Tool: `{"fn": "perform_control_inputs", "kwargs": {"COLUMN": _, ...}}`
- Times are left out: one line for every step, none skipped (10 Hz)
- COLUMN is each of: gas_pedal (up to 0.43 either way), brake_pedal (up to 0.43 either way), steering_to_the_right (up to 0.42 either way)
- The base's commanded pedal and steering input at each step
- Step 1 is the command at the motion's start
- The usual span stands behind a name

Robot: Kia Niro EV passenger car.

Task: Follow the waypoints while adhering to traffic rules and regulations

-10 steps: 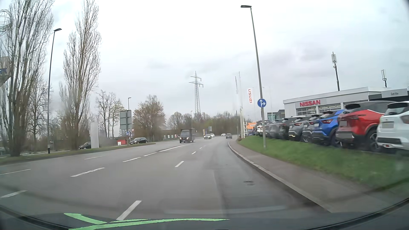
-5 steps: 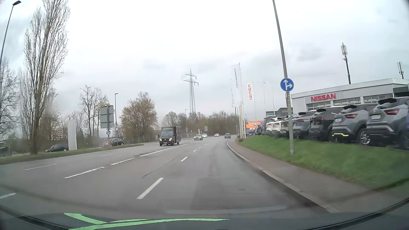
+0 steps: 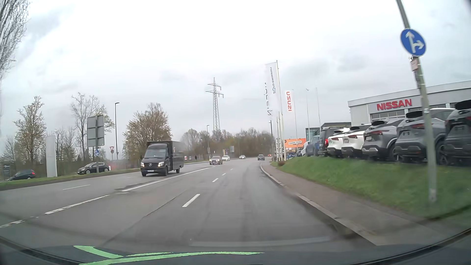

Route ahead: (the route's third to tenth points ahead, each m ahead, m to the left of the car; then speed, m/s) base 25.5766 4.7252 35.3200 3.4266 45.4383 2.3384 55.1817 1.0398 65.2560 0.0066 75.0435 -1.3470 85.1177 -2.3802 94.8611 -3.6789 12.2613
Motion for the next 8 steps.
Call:
{"fn": "perform_control_inputs", "kwargs": {"gas_pedal": 0.000, "brake_pedal": 0.000, "steering_to_the_right": 0.007}}
{"fn": "perform_control_inputs", "kwargs": {"gas_pedal": 0.028, "brake_pedal": 0.000, "steering_to_the_right": 0.006}}
{"fn": "perform_control_inputs", "kwargs": {"gas_pedal": 0.028, "brake_pedal": 0.000, "steering_to_the_right": 0.006}}
{"fn": "perform_control_inputs", "kwargs": {"gas_pedal": 0.059, "brake_pedal": 0.000, "steering_to_the_right": 0.006}}
{"fn": "perform_control_inputs", "kwargs": {"gas_pedal": 0.079, "brake_pedal": 0.000, "steering_to_the_right": 0.006}}
{"fn": "perform_control_inputs", "kwargs": {"gas_pedal": 0.079, "brake_pedal": 0.000, "steering_to_the_right": 0.008}}
{"fn": "perform_control_inputs", "kwargs": {"gas_pedal": 0.079, "brake_pedal": 0.000, "steering_to_the_right": 0.008}}
{"fn": "perform_control_inputs", "kwargs": {"gas_pedal": 0.079, "brake_pedal": 0.000, "steering_to_the_right": 0.008}}
